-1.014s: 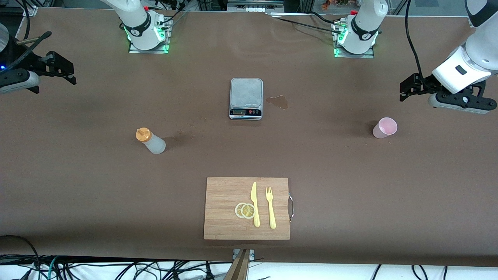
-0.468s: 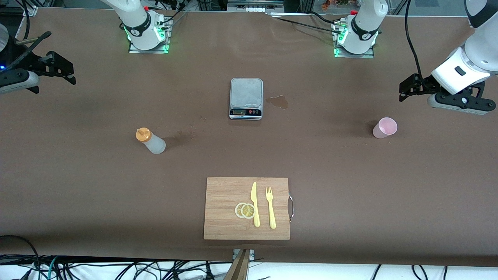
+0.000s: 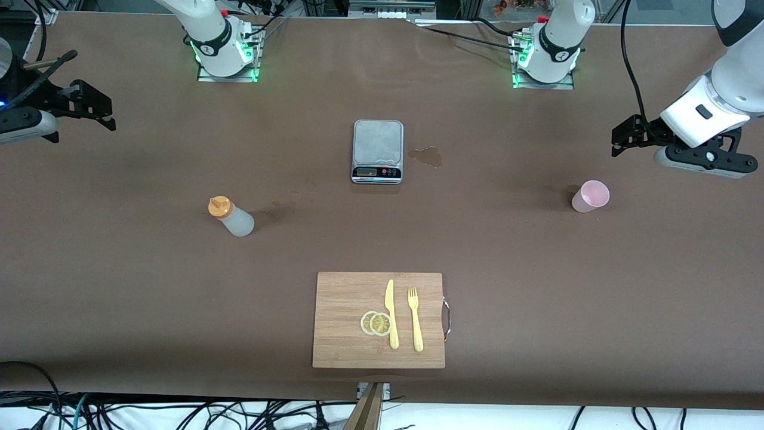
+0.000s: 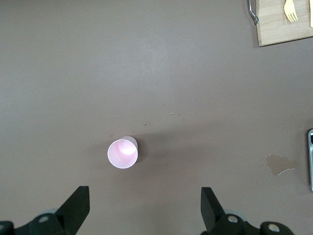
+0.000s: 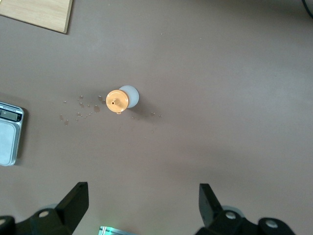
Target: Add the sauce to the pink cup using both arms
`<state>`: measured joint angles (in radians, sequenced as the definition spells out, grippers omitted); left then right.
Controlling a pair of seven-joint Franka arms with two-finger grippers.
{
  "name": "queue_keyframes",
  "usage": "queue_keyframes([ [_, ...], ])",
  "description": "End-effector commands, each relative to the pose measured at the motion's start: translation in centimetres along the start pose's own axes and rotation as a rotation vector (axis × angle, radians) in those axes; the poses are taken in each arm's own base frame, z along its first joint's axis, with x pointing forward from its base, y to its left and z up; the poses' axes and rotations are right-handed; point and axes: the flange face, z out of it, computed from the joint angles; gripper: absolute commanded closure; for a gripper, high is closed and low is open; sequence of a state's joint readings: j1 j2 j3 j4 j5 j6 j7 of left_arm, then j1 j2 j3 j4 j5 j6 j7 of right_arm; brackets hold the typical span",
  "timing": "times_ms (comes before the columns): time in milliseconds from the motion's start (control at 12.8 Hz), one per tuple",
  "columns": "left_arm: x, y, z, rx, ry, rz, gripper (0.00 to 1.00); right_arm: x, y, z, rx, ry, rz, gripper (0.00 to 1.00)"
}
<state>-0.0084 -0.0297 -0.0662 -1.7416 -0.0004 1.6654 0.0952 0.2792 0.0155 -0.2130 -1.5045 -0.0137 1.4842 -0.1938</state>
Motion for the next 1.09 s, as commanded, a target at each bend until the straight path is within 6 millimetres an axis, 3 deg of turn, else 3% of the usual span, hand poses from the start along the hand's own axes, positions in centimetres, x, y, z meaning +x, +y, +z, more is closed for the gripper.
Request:
queue_keyframes([
  [0,0.3,0.1,-0.7,0.011,-0.008,-0.003,0.0,-0.3,-0.1,-0.4,0.014,-0.002,0.026,0.0],
  [312,0.1,-0.1,-0.3,0.018,-0.035,0.002,0.0,-0.4,-0.1,-0.4,0.014,-0.002,0.044,0.0],
  [624,-0.4,-5.8,2.4,-0.009,-0.112,0.046,0.0,-0.3,-0.2,-0.4,0.015,-0.002,0.044,0.0],
  [936,-0.3,-11.5,8.6,-0.056,-0.209,0.009,0.0,-0.3,-0.3,-0.5,0.015,0.0,0.041,0.0],
  [1014,-0.7,-12.1,10.5,-0.061,-0.219,-0.002,0.0,-0.3,-0.3,-0.4,0.014,-0.002,0.038,0.0],
])
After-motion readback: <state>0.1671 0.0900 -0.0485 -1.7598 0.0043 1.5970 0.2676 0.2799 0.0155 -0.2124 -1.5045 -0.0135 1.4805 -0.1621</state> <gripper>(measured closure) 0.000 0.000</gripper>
